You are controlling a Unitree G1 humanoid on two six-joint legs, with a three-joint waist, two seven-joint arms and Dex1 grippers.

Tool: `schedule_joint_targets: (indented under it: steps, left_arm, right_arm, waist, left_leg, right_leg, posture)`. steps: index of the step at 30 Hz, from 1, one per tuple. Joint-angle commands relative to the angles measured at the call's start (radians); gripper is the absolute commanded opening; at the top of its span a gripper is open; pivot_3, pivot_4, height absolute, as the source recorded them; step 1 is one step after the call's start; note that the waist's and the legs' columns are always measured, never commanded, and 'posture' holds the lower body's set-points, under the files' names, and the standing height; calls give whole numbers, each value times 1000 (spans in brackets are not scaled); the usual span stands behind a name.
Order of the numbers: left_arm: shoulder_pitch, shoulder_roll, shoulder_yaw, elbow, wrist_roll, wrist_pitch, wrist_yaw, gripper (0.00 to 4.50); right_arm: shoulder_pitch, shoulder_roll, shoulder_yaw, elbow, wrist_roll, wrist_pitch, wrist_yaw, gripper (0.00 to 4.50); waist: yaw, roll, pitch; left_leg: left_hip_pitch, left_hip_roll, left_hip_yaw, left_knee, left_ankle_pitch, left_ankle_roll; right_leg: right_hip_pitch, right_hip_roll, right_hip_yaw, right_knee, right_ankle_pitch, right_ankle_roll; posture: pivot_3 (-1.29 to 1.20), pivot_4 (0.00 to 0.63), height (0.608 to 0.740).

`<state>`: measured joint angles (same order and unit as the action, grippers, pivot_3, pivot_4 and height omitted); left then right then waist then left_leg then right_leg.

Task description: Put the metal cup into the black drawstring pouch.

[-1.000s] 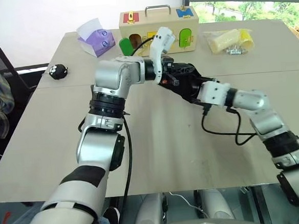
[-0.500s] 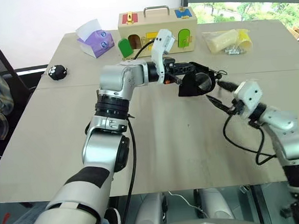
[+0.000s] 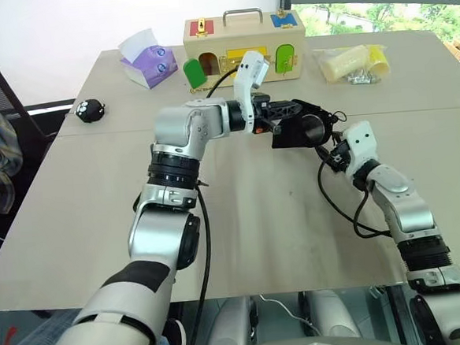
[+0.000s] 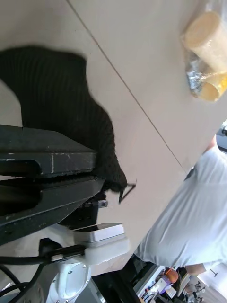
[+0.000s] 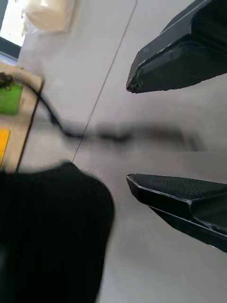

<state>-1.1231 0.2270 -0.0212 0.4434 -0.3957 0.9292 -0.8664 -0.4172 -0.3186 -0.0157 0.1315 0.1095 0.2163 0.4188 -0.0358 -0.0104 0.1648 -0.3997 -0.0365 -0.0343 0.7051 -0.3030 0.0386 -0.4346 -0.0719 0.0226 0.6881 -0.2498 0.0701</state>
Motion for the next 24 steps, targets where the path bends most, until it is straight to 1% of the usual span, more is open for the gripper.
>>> schedule_joint_targets:
  steps: [1,2,3,4,7,12,15,18,20,24]
  left_arm:
    - [-15,0,7,-42,-20,-8,1,0]
    - [-16,-1,6,-41,-20,-8,1,0]
    - [-16,-2,6,-41,-20,-8,1,0]
    - [-16,-2,5,-41,-20,-8,0,0]
    - [-16,-2,4,-40,-19,-8,-1,0]
    - [-15,-1,3,-34,-17,-9,-1,0]
    - [-14,0,4,-33,-18,-3,0,0]
    - [-2,0,5,-46,-20,-8,0,0]
    - [11,-2,9,-60,-21,-30,-2,0]
    - [34,-3,11,-97,-33,-40,-11,0]
  right_arm:
    - [-40,6,-25,-35,8,-35,-23,2710]
    - [-41,5,-24,-40,3,-42,-28,2193]
    - [-41,3,-23,-42,0,-46,-30,1858]
    - [-39,3,-21,-52,0,-44,-31,1268]
    - [-35,5,-16,-73,3,-38,-31,159]
    - [-27,0,-10,-104,-3,-24,-32,159]
    - [-45,-12,-41,-111,-14,-31,-64,159]
    - [-105,-46,-106,-97,-38,-90,-140,159]
    - [-154,-69,-137,-99,-33,-113,-159,159]
    - [-264,-116,-143,-151,0,-108,-111,159]
  waist:
    - [-2,0,0]
    - [-3,0,0]
    - [-4,0,0]
    - [-4,0,0]
    - [-4,0,0]
    - [-4,0,0]
    - [-3,0,0]
    - [-3,0,0]
    - [-2,0,0]
    - [-5,0,0]
  left_leg:
    - [0,0,0,0,0,0]
    - [0,0,0,0,0,0]
    - [0,0,0,0,0,0]
    - [0,0,0,0,0,0]
    - [0,0,0,0,0,0]
    - [0,0,0,0,0,0]
    - [0,0,0,0,0,0]
    - [0,0,0,0,0,0]
    - [0,0,0,0,0,0]
    - [0,1,0,-1,0,0]
  right_leg:
    - [0,0,0,0,0,0]
    - [0,0,0,0,0,0]
    - [0,0,0,0,0,0]
    - [0,1,0,0,0,0]
    - [0,0,0,0,0,0]
    - [0,0,0,0,0,0]
    - [0,0,0,0,0,0]
    - [0,0,0,0,0,0]
    - [0,0,0,0,0,0]
    - [-1,1,0,0,0,0]
  posture:
    - [0,150,710]
    - [0,150,710]
    - [0,150,710]
    - [0,150,710]
    - [0,150,710]
    - [0,150,710]
    - [0,150,710]
    - [0,150,710]
    - [0,150,710]
    - [0,150,710]
